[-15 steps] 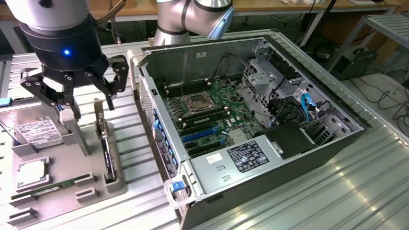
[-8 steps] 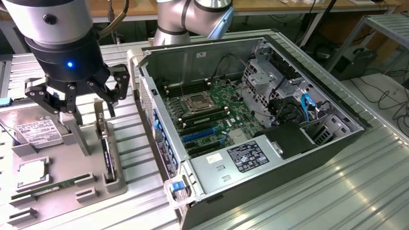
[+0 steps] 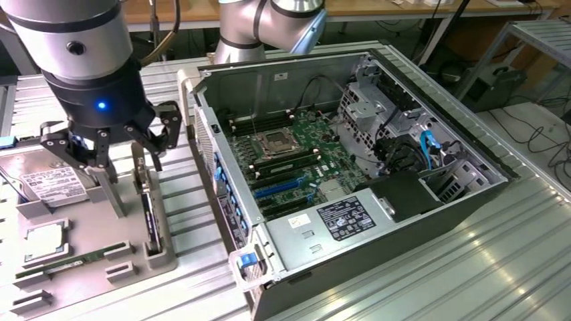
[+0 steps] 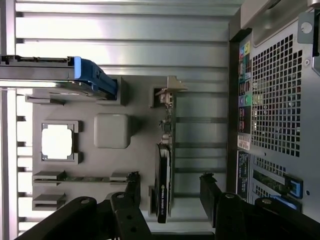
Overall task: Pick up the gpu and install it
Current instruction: 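Pick up the gpu and move the gpu toward the slot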
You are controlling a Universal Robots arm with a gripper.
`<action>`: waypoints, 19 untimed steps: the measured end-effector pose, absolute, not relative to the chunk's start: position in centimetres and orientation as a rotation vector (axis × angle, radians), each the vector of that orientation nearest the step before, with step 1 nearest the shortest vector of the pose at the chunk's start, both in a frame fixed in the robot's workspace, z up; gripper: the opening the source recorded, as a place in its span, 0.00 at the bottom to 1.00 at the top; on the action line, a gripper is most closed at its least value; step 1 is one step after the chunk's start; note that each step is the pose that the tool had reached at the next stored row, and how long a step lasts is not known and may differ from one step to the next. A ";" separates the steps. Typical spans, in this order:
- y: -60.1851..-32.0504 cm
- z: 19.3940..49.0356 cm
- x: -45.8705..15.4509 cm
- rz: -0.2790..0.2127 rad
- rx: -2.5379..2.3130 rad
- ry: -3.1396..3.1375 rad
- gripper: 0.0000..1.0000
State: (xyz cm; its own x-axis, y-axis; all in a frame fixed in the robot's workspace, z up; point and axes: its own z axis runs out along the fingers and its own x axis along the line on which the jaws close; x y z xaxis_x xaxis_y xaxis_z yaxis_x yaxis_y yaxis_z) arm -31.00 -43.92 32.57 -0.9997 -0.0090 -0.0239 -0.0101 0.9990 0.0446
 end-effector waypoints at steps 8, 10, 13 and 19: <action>-44.0 31.0 -31.0 0.070 -0.015 3.117 0.60; -44.0 30.7 -31.0 0.070 -0.015 3.117 0.60; -44.0 30.3 -31.0 0.070 -0.015 3.117 0.60; -44.0 29.6 -31.0 0.070 -0.015 3.117 0.60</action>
